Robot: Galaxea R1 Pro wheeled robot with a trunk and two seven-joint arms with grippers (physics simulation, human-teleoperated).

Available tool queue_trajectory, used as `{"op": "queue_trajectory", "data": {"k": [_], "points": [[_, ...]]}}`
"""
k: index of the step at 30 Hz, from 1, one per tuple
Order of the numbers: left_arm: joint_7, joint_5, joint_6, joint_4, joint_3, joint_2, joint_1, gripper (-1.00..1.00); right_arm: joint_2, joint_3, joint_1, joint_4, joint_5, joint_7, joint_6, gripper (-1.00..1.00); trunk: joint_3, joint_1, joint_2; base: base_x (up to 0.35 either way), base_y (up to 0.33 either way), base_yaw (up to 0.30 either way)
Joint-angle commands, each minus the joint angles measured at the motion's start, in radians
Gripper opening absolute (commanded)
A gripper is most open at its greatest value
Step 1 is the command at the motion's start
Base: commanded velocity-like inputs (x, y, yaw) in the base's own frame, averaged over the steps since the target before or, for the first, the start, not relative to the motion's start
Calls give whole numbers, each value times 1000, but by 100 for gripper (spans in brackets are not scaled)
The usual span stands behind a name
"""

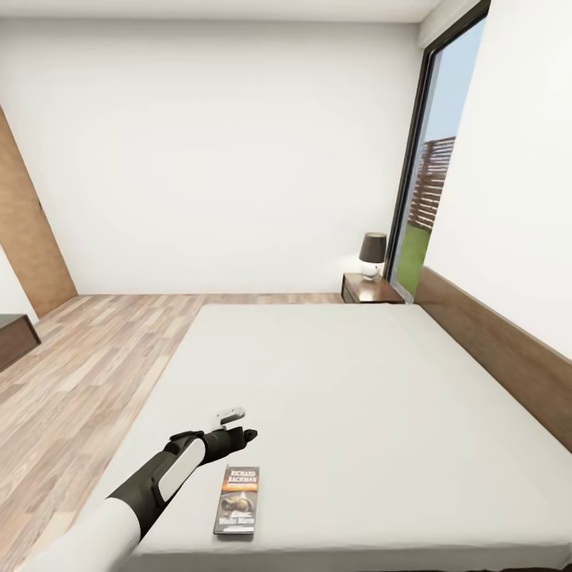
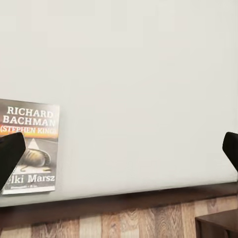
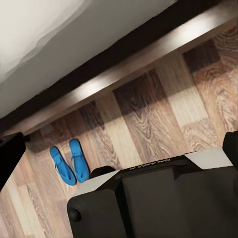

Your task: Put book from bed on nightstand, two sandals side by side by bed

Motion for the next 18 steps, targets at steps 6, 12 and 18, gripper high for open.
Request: {"op": "queue_trajectory", "data": {"k": [6, 12, 18], "points": [[6, 9, 1, -2, -5, 1, -1, 100, 0, 0, -1, 3, -8, 5, -2, 100, -2, 1, -2, 306, 0, 0], [6, 9, 1, -2, -5, 1, -1, 100, 0, 0, -1, 2, -8, 5, -2, 100, -2, 1, -2, 139, 0, 0], [6, 9, 1, -2, -5, 1, -1, 100, 0, 0, -1, 3, -8, 5, -2, 100, -2, 1, -2, 156, 0, 0]]}}
